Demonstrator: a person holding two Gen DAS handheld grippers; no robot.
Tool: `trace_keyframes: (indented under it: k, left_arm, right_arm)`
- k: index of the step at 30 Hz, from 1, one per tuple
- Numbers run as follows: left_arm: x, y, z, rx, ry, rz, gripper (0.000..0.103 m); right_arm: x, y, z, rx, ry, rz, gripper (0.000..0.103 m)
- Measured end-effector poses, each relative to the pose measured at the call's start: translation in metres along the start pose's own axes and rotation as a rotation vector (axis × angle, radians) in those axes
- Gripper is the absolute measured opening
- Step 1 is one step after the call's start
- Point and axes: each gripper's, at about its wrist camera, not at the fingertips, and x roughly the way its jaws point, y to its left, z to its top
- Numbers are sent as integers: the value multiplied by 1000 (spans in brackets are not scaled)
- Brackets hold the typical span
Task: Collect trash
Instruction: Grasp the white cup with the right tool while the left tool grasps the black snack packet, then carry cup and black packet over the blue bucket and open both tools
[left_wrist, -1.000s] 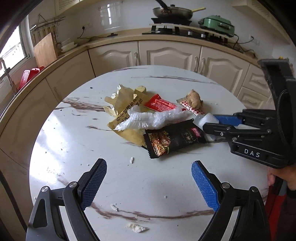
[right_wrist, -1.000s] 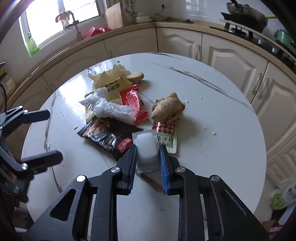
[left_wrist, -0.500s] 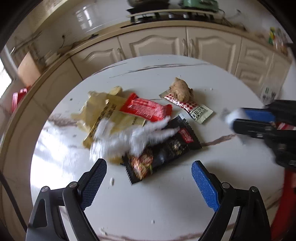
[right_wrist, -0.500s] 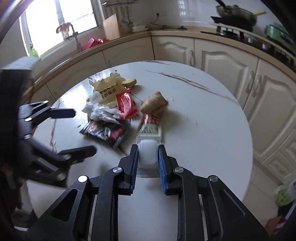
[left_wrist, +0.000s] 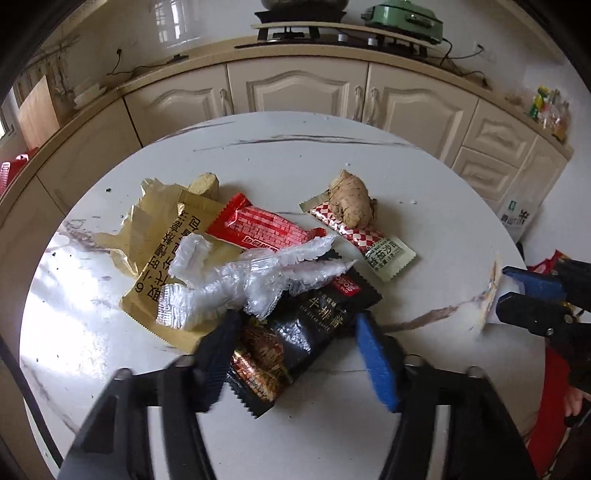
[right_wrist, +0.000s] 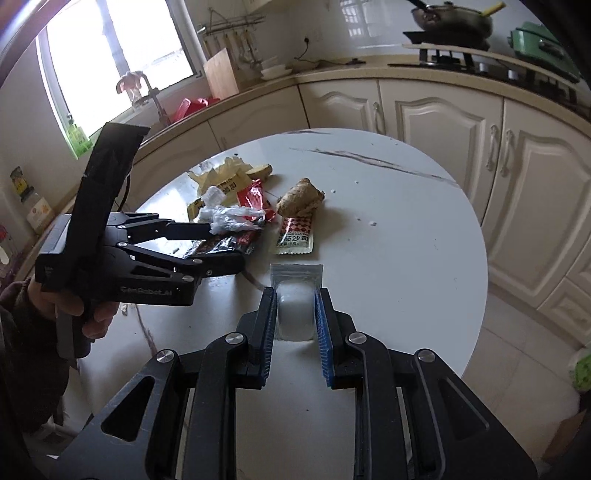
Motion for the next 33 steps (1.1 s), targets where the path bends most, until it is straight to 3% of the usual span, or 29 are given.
trace_keyframes:
  k: [3,5,8,12,19,33]
  left_arm:
    - [1,-1,0,0,-10,15,23]
    - [2,-1,-1,-1,-13,24,13]
    - [-2,0,-5,-23,-16,31,7]
    - [-13,3,-17,-71,-21,17,3]
    - [-46,20,-47,-155,-23,-96,1]
    - [-116,-3,-77,-134,-94,-169,1]
  right_arm:
    - [-1,3,-1,7,-6,5,20]
    - [-1,4,-3,13,-1,10,20]
    - [-2,8,-5,16,-5,14,20]
    - [-8,14,-9,15,-23,8,20]
    - [-17,30,-14,1,-25,17,19]
    - [-51,67,-27,-23,-52,19,19]
